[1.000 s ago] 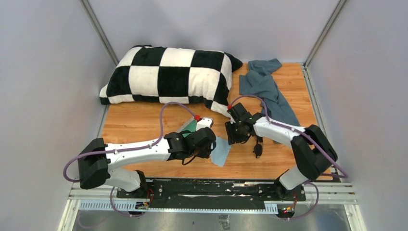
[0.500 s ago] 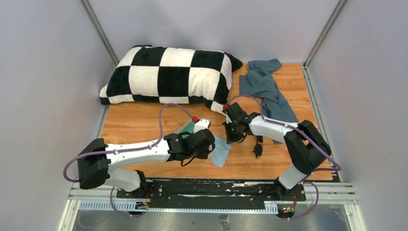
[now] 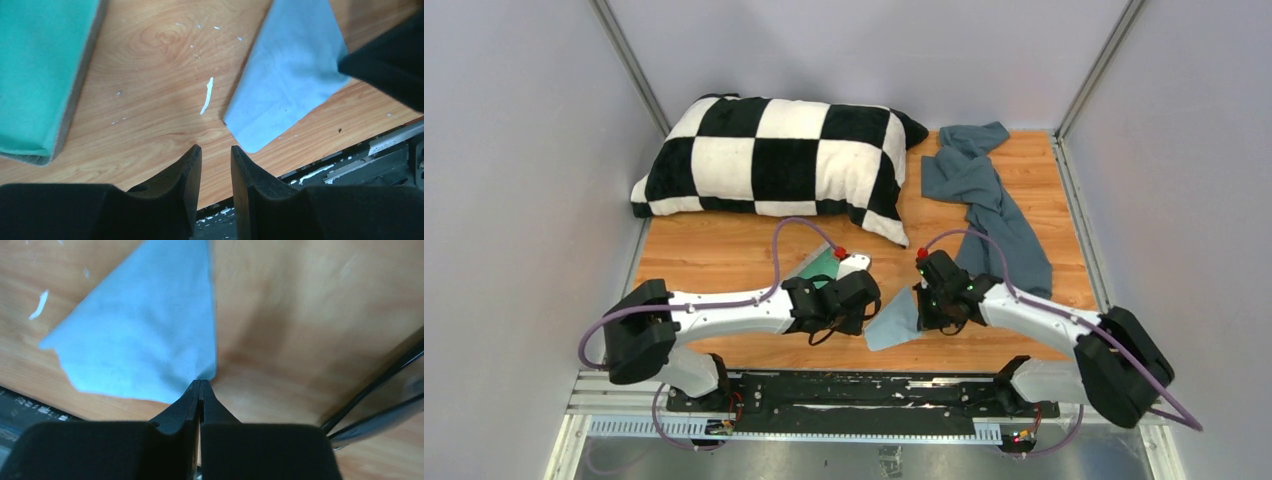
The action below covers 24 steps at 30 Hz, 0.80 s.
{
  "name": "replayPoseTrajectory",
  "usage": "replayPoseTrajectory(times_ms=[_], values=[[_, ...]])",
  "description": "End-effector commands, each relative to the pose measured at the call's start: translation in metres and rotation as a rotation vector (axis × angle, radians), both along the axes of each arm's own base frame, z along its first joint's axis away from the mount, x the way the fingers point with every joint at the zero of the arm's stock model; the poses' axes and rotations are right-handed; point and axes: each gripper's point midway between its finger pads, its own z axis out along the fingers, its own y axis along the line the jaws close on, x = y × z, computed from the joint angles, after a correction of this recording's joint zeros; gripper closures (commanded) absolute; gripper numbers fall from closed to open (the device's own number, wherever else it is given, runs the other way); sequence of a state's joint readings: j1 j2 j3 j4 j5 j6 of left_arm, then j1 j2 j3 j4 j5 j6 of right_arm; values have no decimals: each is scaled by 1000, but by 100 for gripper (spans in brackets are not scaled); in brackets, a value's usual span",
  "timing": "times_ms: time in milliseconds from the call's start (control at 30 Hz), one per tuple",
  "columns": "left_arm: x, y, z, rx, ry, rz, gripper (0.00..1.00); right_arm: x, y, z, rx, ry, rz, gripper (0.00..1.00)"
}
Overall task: Organize the sunglasses
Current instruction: Adjust the glasses cleaning cloth at the center of the board.
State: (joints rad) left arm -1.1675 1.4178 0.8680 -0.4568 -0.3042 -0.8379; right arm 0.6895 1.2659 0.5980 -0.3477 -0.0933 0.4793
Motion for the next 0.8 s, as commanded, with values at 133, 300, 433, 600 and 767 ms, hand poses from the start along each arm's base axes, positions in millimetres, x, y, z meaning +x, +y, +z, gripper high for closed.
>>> replayPoseTrajectory(times_ms=[133,300,433,600,767], values=[[-16,-30,-14,-33,77,-67,62,-46,-15,-6,-16,1,-157,74],[-29,-37,-23,-25,118,-36,55,-33,-27,12,-34,-95,-227,54],[-37,-36,-39,-6,160,16,57,-24,-28,23,-36,-141,-235,53],[-35,-28,-46,16,162,76,63,-25,-28,21,-58,-120,-222,53],[-35,-29,-52,15,168,86,64,-28,-28,21,-51,-115,-221,53]])
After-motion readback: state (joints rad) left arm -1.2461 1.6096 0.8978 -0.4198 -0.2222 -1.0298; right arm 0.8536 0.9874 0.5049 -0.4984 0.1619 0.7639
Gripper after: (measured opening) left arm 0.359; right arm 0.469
